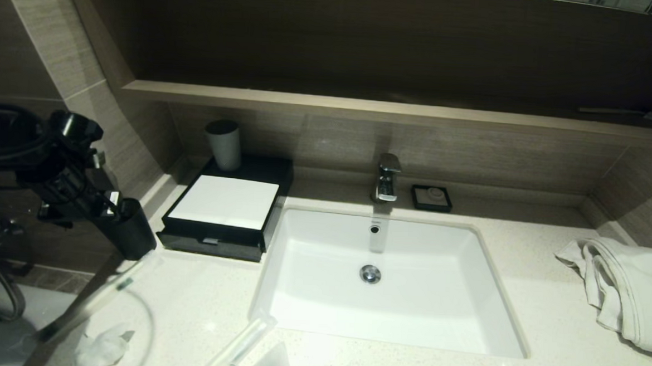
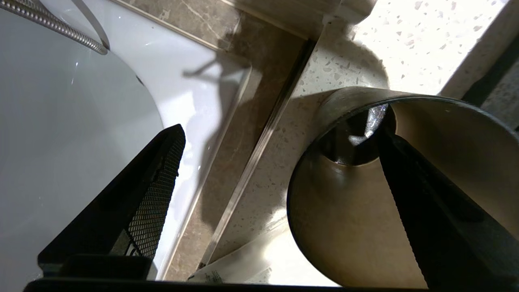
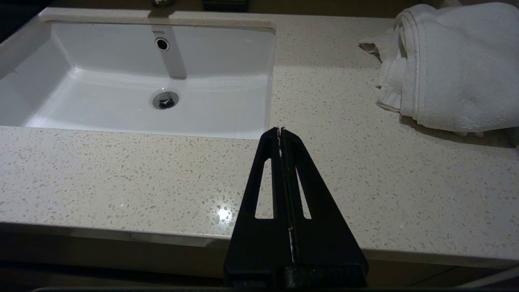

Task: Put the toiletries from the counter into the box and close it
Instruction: Pick up the cup

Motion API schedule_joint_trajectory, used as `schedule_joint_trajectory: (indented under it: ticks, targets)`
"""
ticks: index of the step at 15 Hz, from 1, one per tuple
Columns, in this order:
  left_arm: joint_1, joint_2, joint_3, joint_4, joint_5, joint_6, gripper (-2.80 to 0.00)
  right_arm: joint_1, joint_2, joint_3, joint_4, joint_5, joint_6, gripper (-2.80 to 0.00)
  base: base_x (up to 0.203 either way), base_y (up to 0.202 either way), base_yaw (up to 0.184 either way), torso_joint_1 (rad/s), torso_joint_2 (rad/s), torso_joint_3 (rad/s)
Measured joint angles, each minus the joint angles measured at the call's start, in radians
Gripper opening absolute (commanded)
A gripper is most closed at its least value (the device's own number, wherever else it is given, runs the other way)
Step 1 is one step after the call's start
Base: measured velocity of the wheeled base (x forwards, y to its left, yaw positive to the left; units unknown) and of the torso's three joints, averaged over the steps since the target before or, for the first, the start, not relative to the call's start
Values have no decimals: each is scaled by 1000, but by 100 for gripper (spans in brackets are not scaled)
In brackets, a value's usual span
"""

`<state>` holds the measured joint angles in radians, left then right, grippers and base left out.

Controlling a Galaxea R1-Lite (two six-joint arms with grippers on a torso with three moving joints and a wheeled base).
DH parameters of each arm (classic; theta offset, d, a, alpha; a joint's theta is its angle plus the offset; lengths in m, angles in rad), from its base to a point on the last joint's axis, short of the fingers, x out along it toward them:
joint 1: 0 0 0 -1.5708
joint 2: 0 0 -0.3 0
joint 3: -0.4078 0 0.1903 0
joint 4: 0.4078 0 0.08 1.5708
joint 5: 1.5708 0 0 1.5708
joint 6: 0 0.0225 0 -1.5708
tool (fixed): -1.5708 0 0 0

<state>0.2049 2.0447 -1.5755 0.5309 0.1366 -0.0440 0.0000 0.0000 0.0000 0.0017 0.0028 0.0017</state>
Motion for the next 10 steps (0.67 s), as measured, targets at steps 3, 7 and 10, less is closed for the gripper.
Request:
schedule_joint_trajectory:
  ticks: [3, 7, 10]
  targets:
    - [0, 9, 0, -5, -1, 0, -280, 0, 0, 0, 0, 0, 0, -280, 0, 0, 0, 0, 0, 0]
    - [0, 15, 0, -9, -24, 2, -280, 0, 0, 0, 0, 0, 0, -280, 0, 0, 0, 0, 0, 0]
    - [1, 15, -1, -15, -34, 2, -280, 0, 0, 0, 0, 0, 0, -280, 0, 0, 0, 0, 0, 0]
